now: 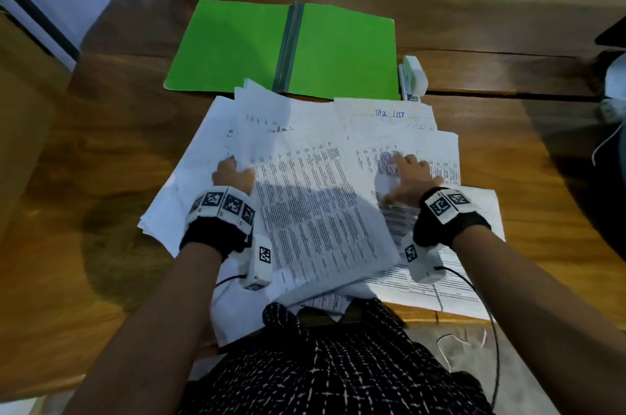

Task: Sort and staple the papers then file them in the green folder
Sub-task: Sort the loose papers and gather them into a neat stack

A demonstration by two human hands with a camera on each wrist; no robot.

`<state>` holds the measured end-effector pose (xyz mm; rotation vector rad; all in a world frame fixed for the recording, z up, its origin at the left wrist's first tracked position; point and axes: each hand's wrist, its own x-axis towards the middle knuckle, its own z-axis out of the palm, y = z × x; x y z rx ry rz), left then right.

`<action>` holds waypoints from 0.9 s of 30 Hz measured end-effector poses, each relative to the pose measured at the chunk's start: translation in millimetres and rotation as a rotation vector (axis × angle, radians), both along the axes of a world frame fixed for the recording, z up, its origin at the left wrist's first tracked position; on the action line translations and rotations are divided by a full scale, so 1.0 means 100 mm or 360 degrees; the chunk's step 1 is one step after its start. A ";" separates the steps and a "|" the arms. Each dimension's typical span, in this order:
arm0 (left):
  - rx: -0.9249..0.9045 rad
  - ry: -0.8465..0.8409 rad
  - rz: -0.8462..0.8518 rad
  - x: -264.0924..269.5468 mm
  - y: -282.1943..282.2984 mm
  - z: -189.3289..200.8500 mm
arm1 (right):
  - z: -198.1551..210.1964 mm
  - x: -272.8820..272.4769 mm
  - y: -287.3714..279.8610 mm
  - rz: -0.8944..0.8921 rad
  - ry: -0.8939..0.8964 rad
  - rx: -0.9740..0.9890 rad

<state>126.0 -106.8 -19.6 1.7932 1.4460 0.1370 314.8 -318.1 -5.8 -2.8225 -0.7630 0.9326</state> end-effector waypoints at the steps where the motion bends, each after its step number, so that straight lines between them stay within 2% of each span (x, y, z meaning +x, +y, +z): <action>1: -0.0007 -0.0004 0.0026 0.00 0.05 0.00 | -0.02 0.02 -0.03 0.0055 -0.0011 -0.0054; 4: -0.0035 -0.0014 0.0080 0.00 0.12 -0.03 | -0.04 0.03 -0.02 0.0268 0.0005 -0.0153; 6: -0.0045 -0.0012 0.0090 -0.03 0.15 -0.04 | -0.03 0.04 -0.02 0.0251 0.0070 -0.0088; 7: -0.0039 -0.0010 0.0089 -0.06 0.17 -0.06 | -0.05 0.07 -0.03 0.0188 0.0054 0.0002; 9: -0.0022 -0.0004 0.0106 -0.14 0.19 -0.09 | -0.03 0.17 -0.07 -0.0132 -0.0054 0.0152; 12: 0.0014 0.0030 0.0125 -0.24 0.20 -0.11 | -0.03 0.26 -0.09 -0.0546 -0.0132 0.0125; 16: -0.0021 0.0031 0.0161 -0.28 0.18 -0.15 | -0.06 0.17 -0.01 -0.0739 -0.0021 0.0266; 19: -0.0075 0.0029 0.0186 -0.27 0.15 -0.16 | 0.02 0.04 0.05 -0.0841 0.0238 0.0457; 21: -0.0081 0.0053 0.0202 -0.27 0.14 -0.16 | 0.17 -0.03 0.10 -0.0745 0.0329 0.0491; 22: -0.0083 0.0074 0.0203 -0.27 0.15 -0.16 | 0.27 -0.04 0.14 -0.0607 0.0225 0.0452; 24: -0.0068 0.0129 0.0191 -0.27 0.15 -0.16 | 0.53 -0.05 0.24 -0.0363 -0.0172 0.0499; 27: -0.0064 0.0172 0.0194 -0.24 0.15 -0.14 | 1.06 -0.09 0.38 -0.0183 -0.0784 0.0911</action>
